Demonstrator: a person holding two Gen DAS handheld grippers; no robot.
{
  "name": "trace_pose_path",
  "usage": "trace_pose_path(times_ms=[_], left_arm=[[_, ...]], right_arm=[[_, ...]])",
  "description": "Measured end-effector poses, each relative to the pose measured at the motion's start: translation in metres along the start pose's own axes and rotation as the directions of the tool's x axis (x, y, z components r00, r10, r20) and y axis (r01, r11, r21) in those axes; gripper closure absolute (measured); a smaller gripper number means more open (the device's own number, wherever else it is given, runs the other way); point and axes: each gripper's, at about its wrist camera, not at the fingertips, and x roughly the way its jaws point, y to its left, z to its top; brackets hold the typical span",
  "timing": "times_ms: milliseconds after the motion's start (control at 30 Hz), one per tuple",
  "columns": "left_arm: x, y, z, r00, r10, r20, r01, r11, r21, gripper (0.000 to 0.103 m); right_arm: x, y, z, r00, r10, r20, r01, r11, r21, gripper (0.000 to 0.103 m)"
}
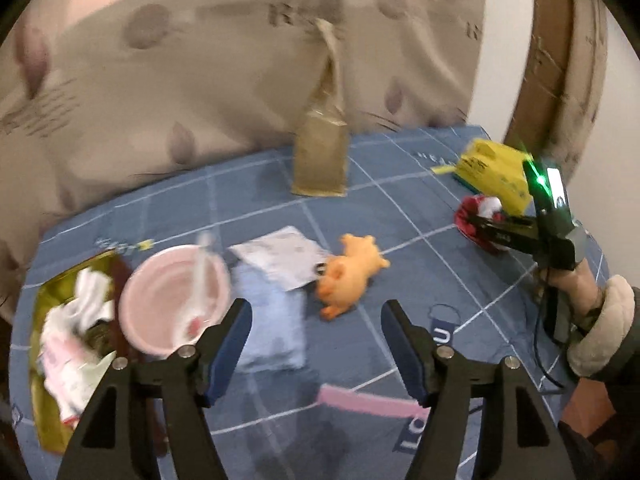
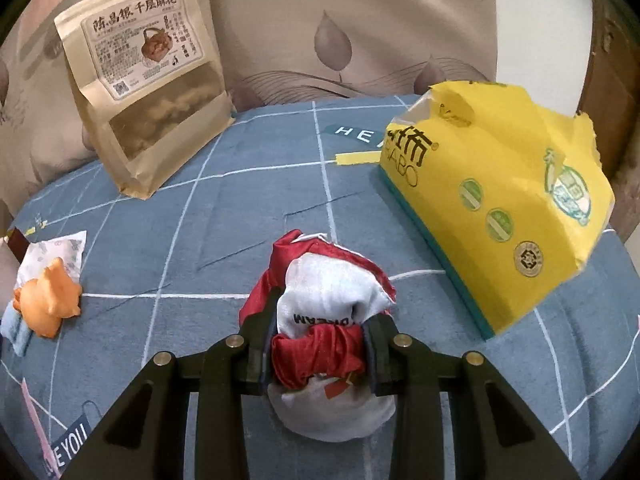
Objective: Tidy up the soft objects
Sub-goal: 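Lift the red and white cloth bundle with the right gripper, then grasp the orange plush toy with the left gripper while the right holds the bundle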
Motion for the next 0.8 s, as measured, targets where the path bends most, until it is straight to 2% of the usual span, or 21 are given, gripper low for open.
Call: trace_pose_path(times_ms=[133,333,433,567,633,800], left_arm=[[0.034,-0.017,0.014,0.996,-0.047,-0.072,0.051,0.998,0.046,0.034],[0.074,-0.025,0.027,0.989,-0.043,-0.144,0.055,0.996,0.076,0.034],[0.089,-0.025,0.03,0.985,-0.018,-0.17,0.033,0.995,0.09,0.034],[0.106,-0.027,0.033,0.981,-0.001,-0.194,0.02,0.995,0.1,0.034],[0.113,-0.028,0.035,0.981,0.03,-0.192,-0.008,0.994,0.112,0.034],[0.115,-0.029,0.036,0.98,0.029,-0.197,-0.008,0.994,0.107,0.034]], right_arm=[[0.002,0.007,0.001,1.0,-0.019,-0.005,0.019,0.999,-0.037,0.071],[0.002,0.005,0.001,1.0,-0.017,-0.007,0.016,0.999,-0.039,0.071],[0.003,0.005,0.0,1.0,-0.018,-0.007,0.017,0.999,-0.039,0.07],[0.003,0.007,0.0,1.0,-0.021,-0.009,0.02,0.999,-0.044,0.069],[0.003,0.006,0.0,1.0,-0.015,-0.01,0.015,0.999,-0.038,0.069],[0.004,0.005,0.0,1.0,-0.005,-0.011,0.004,1.0,-0.029,0.069]])
